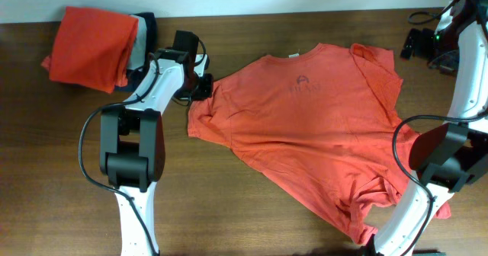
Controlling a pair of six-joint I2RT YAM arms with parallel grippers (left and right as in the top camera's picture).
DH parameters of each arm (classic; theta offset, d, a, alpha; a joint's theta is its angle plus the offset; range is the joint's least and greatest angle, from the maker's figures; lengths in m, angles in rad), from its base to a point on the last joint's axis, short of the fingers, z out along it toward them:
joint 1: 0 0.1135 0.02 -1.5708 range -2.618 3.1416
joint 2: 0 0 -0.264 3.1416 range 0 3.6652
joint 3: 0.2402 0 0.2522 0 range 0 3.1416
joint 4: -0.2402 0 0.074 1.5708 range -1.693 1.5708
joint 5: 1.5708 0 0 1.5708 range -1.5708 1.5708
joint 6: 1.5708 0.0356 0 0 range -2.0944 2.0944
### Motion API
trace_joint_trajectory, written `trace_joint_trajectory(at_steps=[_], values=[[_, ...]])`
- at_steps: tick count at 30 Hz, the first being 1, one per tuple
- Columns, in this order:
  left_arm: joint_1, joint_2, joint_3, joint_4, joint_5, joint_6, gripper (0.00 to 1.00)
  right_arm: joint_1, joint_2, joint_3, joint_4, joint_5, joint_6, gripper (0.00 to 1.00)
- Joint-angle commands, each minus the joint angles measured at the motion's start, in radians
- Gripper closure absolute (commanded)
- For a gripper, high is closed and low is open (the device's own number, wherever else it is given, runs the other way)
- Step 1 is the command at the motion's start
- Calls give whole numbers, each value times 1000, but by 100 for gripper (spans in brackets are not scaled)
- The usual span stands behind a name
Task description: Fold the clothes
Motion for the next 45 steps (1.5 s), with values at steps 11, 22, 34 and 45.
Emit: trace_joint_trajectory(at_steps=[11,22,34,45], values=[[26,36,6,-193,-366,-6,100,1,-13,0,0,6,3,1],[37,36,6,-274,-425,-32,100,1,-13,0,0,6,3,2],[37,36,6,-346,-425,-57,99,1,-13,0,0,6,3,2],[21,-71,124,-387,-384,-57,99,1,-13,0,0,6,3,1]])
